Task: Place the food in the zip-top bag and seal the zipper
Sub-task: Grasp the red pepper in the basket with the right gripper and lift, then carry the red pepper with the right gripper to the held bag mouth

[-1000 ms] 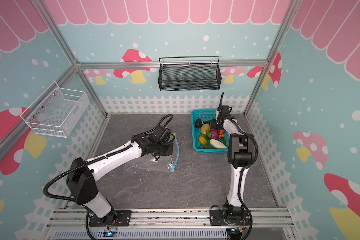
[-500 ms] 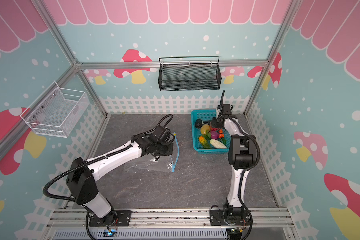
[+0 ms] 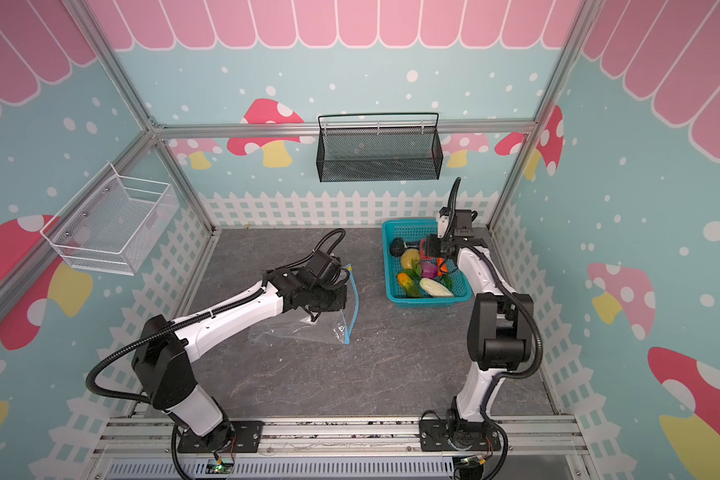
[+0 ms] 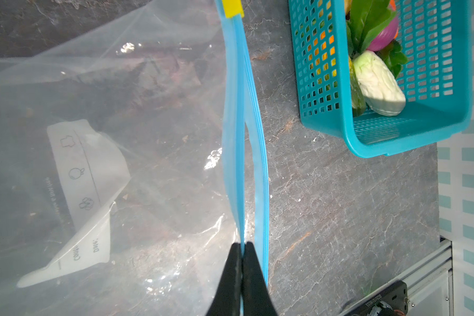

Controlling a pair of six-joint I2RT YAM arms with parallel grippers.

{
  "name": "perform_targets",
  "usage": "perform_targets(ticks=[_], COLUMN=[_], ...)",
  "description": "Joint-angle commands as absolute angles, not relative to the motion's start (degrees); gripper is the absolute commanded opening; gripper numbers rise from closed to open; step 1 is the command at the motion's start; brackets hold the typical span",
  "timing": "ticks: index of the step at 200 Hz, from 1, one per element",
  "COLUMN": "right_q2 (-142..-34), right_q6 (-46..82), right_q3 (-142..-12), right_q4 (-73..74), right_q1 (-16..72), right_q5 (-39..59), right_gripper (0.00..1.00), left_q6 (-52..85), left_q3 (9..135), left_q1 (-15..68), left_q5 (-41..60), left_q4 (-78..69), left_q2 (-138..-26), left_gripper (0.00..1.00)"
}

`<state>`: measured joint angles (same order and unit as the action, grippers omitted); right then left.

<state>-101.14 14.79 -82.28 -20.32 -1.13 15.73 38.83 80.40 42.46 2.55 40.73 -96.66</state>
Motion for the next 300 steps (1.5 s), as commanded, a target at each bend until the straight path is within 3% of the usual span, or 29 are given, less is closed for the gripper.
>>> perform_targets(ticks=[1, 67, 130, 300], right_q2=[-95.5, -79.2, -72.8, -77.5], right_q6=[17.4, 22.1, 28.5, 31.7], right_q3=[-76.7, -59.8, -48.0, -42.0], right_q4=[-15.1, -8.5, 4.0, 14.9], right_q1=[-0.7, 5.2, 15.1, 20.7], right_q5=[22.8, 32.3, 39.1, 40.4], right_gripper=[0.36, 0.32, 0.31, 0.28], left_q6=[40.1, 40.6, 41.0, 41.9], left_q3=[82.1, 83.8, 84.3, 83.3], left_q1=[42.3, 42.3, 42.3, 42.3], left_q5=[3.5, 3.9, 4.0, 3.7], left_q4=[39.8, 39.6, 39.6, 39.4], left_q2=[-95.8, -96.2, -96.1, -93.5], left_gripper=[0.0, 0.0, 0.0, 0.0])
